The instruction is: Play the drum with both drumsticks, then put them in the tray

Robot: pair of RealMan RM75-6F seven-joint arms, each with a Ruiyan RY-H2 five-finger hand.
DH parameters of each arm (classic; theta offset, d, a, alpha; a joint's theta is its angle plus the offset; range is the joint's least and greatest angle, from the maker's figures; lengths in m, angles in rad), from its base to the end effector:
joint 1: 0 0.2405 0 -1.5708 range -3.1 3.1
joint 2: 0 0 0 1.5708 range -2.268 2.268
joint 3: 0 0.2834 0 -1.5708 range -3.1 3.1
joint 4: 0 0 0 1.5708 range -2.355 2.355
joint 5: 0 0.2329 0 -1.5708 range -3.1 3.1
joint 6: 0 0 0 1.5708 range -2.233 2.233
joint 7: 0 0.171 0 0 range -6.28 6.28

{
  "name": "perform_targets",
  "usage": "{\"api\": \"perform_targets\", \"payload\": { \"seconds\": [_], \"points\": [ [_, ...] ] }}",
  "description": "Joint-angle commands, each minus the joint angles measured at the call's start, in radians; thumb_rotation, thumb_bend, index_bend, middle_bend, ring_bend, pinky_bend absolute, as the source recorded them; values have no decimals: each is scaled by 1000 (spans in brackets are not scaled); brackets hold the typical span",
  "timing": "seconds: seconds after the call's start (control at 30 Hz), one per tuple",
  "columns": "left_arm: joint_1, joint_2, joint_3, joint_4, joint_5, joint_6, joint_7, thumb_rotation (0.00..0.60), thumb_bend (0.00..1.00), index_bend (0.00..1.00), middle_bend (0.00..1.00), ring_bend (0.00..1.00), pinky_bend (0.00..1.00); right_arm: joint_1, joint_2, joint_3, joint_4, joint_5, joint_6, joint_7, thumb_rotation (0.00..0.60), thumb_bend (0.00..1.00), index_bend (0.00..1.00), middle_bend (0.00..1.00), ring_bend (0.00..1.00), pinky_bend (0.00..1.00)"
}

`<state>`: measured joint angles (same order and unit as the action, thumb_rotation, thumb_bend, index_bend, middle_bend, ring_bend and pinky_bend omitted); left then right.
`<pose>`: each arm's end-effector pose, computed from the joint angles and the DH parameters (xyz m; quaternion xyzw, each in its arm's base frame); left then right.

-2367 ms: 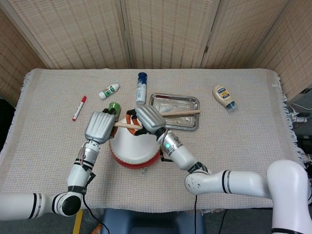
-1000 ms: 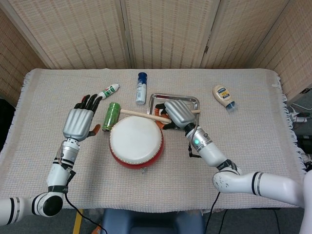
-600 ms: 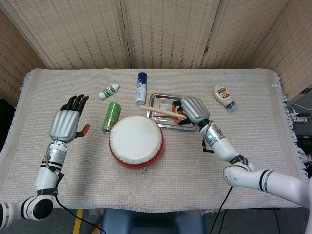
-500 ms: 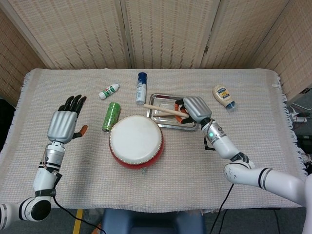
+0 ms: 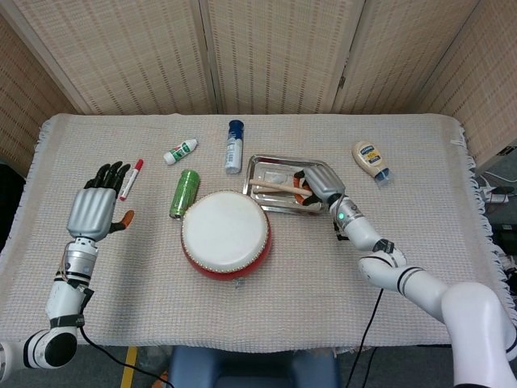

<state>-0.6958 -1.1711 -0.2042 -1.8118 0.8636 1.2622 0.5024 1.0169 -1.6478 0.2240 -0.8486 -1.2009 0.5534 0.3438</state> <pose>-0.1888 0.3954 0.1152 -0.6361 -0.3530 -0.3642 0.5815 -0.1639 -0.5312 -0.0390 0.7011 -0.4802 0.3662 0.3792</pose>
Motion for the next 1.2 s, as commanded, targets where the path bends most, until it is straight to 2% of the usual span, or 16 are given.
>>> {"api": "perform_targets", "payload": {
  "seconds": [0.03,0.33,0.5,0.63,0.77,0.97,1.2],
  "points": [
    [5,1,-4,7,-2,-4,-7,600,340,0,0,0,232,24,-62,-18,88,-59,-43,72,600,330,1000,918,937,1000],
    [18,2,-8,21,-4,-23,-23,600,341,0,0,0,229,58,-153,-33,240,-120,-91,166,600,323,1000,918,906,1000],
    [29,4,-8,27,2,-25,-29,600,341,0,0,0,227,79,-193,-41,311,-135,-125,180,600,317,981,899,849,1000],
    [35,4,-8,32,5,-29,-35,600,341,0,0,0,226,94,-221,-41,359,-137,-156,180,600,315,873,815,781,1000],
    [40,5,-8,37,9,-33,-41,600,341,0,0,0,226,104,-244,-38,407,-136,-167,161,600,285,699,709,696,1000],
    [48,7,-9,43,16,-40,-50,600,341,0,0,0,225,100,-246,-26,430,-127,-157,137,600,208,519,593,642,999],
    [50,8,-13,35,33,-38,-44,600,340,0,0,0,224,84,-202,-14,386,-113,-138,88,600,155,396,483,608,965]
  ]
}}
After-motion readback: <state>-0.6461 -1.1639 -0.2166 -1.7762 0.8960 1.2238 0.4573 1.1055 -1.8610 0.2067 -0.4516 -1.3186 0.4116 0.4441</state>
